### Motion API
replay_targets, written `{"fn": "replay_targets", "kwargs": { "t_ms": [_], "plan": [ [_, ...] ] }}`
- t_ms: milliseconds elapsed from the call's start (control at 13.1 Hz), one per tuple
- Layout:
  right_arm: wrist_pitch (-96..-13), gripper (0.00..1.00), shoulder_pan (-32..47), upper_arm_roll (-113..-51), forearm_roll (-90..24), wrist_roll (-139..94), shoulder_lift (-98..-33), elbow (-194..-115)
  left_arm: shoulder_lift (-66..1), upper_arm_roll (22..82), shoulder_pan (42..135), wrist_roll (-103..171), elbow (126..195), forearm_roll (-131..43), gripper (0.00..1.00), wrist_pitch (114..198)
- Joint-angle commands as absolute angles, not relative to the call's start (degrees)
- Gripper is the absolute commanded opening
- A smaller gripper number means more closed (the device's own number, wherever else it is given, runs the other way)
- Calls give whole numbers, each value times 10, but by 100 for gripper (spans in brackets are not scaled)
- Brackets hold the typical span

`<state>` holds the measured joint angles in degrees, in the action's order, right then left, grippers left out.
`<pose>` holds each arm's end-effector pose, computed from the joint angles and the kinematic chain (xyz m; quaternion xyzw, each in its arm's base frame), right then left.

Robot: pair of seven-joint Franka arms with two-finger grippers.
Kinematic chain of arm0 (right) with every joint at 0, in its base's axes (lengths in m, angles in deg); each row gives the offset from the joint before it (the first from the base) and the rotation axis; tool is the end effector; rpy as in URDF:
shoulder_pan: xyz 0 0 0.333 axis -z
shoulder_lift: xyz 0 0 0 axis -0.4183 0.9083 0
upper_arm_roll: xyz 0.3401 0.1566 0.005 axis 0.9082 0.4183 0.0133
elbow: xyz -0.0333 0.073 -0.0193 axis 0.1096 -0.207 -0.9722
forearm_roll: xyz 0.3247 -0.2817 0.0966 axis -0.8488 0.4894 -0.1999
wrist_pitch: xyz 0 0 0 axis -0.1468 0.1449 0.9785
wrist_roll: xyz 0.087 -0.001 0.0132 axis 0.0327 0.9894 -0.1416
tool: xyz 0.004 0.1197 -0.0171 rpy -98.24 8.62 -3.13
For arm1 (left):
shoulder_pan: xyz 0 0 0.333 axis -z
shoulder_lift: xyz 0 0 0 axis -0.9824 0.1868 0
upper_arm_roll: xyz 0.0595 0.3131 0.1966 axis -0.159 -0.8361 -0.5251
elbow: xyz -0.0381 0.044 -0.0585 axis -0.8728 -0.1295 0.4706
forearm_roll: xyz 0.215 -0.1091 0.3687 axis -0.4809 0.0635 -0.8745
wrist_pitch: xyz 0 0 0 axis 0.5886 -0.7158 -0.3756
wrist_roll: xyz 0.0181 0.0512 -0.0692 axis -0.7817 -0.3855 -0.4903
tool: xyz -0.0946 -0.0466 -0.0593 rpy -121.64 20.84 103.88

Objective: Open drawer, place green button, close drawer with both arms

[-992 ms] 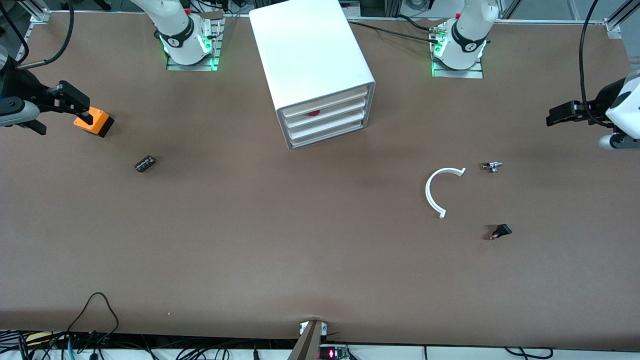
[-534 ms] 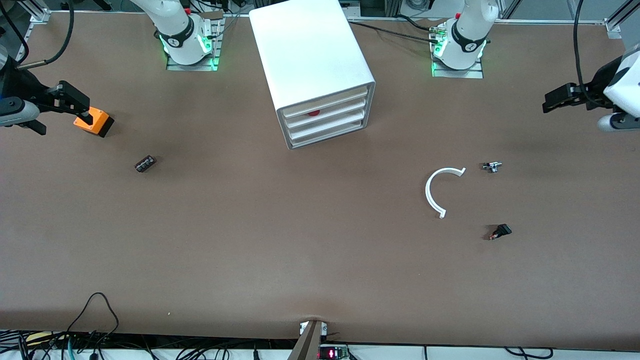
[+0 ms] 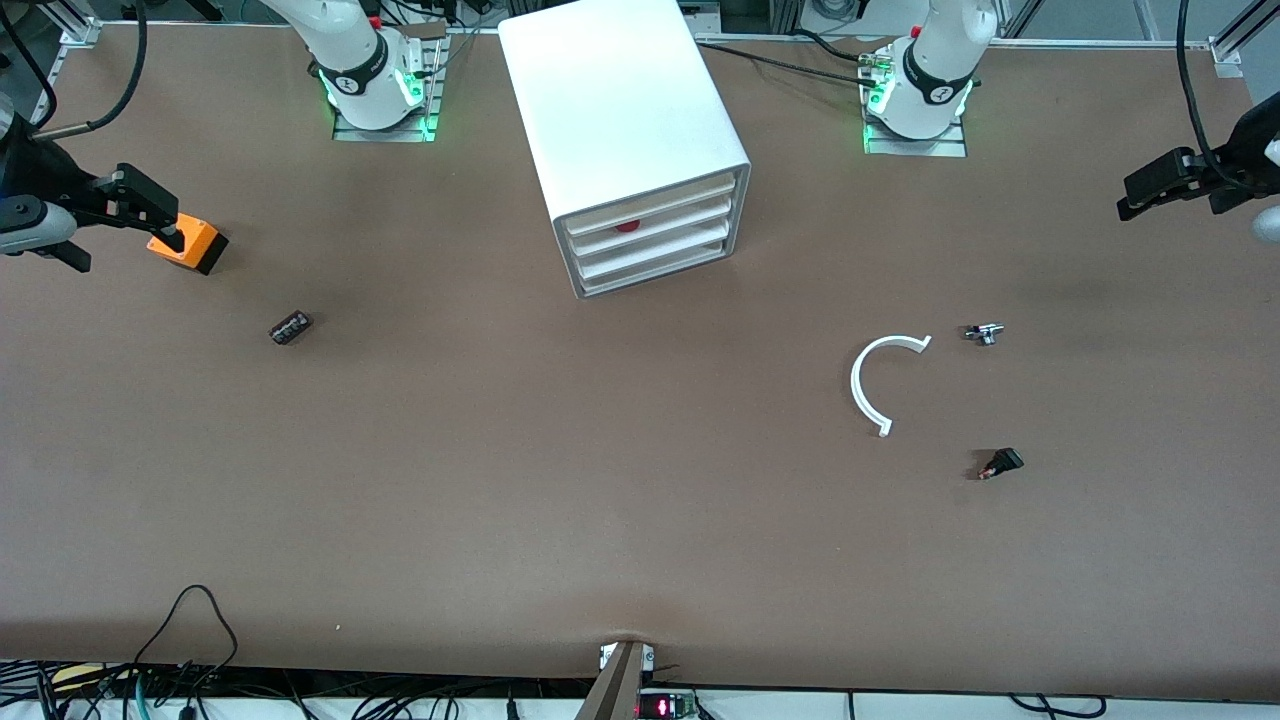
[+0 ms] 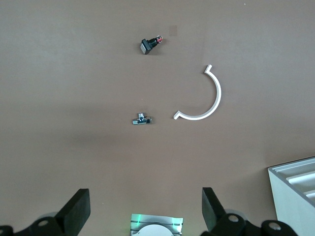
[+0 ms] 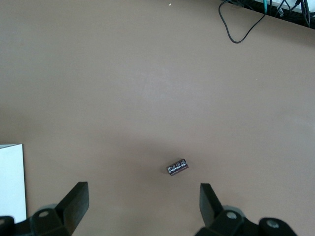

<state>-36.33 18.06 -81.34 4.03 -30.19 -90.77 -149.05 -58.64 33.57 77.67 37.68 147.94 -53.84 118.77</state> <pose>0.6064 0.0186 0.6628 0.9909 0.1265 0.0448 0.0021 0.5810 0.0172 0.6867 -0.9977 -0.0377 0.0560 0.0054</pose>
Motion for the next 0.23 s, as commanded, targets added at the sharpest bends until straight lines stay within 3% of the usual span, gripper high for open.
{"fn": "replay_targets", "kwargs": {
  "t_ms": [0, 153],
  "plan": [
    [-363, 100, 183, -810, 40, -292, -902, -1481, -584, 337, 773, 401, 1470, -550, 100, 1188],
    [-362, 100, 182, -809, 40, -292, -903, -1481, -584, 336, 773, 401, 1469, -550, 100, 1188]
  ]
}}
